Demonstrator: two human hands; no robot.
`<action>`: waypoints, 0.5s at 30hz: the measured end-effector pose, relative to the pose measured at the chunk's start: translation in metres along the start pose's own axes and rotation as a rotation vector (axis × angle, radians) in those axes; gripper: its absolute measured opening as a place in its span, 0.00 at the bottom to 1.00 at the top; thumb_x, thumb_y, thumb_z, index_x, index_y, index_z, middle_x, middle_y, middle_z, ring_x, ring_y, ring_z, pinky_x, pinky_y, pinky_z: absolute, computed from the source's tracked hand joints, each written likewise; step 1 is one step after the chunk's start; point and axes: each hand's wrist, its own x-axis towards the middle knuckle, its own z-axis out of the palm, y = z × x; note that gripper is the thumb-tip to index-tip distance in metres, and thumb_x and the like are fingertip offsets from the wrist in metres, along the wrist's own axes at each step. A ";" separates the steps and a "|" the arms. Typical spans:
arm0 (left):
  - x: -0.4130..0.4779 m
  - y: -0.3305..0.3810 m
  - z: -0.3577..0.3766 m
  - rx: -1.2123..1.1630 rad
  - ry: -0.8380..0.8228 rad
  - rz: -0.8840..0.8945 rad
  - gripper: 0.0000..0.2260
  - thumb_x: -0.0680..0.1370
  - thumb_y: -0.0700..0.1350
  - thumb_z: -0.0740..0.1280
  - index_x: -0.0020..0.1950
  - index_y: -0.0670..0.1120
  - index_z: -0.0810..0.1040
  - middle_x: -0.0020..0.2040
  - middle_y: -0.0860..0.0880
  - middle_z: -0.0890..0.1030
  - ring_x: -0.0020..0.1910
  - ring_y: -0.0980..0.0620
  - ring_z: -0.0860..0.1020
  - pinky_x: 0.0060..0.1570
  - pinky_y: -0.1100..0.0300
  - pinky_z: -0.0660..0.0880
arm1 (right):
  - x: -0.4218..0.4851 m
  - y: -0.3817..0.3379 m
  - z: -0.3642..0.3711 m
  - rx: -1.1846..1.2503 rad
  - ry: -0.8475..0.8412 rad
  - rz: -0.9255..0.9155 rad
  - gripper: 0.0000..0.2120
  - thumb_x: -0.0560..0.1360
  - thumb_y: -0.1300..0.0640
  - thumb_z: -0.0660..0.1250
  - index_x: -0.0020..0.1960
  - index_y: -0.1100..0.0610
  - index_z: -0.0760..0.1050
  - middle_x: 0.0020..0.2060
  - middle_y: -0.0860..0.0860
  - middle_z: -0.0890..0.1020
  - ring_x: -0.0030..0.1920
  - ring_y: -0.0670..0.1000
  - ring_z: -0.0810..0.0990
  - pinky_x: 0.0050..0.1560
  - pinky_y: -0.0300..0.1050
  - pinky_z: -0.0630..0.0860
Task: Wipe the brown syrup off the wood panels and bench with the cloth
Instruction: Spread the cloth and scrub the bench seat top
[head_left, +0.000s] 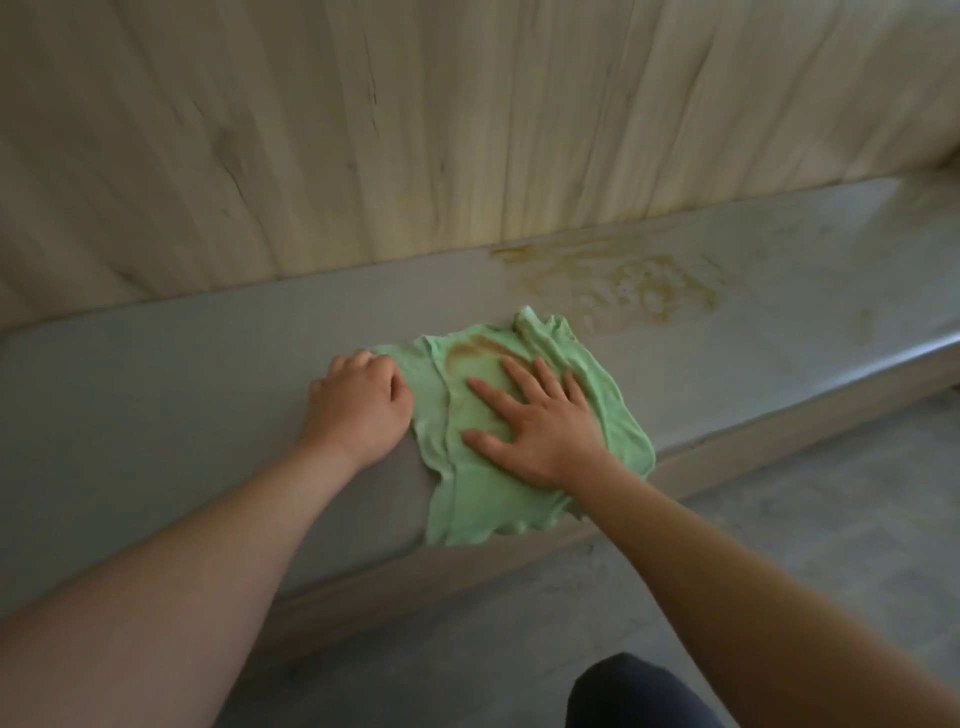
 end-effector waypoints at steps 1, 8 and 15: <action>0.004 0.004 0.002 -0.003 0.001 -0.009 0.10 0.81 0.48 0.61 0.52 0.46 0.80 0.57 0.44 0.78 0.63 0.39 0.73 0.60 0.45 0.71 | -0.002 0.017 -0.003 0.005 -0.001 0.039 0.36 0.72 0.18 0.43 0.78 0.24 0.41 0.84 0.44 0.48 0.84 0.56 0.44 0.81 0.62 0.41; 0.029 0.022 0.021 0.082 0.042 -0.055 0.08 0.80 0.50 0.62 0.53 0.49 0.77 0.59 0.46 0.77 0.63 0.42 0.72 0.61 0.48 0.69 | 0.077 0.081 -0.033 0.041 -0.007 0.401 0.42 0.69 0.16 0.44 0.80 0.28 0.45 0.84 0.50 0.46 0.83 0.62 0.43 0.79 0.68 0.40; 0.075 0.017 0.040 0.121 0.169 -0.145 0.15 0.77 0.50 0.61 0.59 0.42 0.76 0.62 0.37 0.77 0.64 0.37 0.72 0.63 0.42 0.69 | 0.114 -0.001 -0.002 0.079 0.048 -0.058 0.40 0.69 0.16 0.47 0.79 0.26 0.47 0.84 0.46 0.49 0.84 0.57 0.43 0.80 0.62 0.39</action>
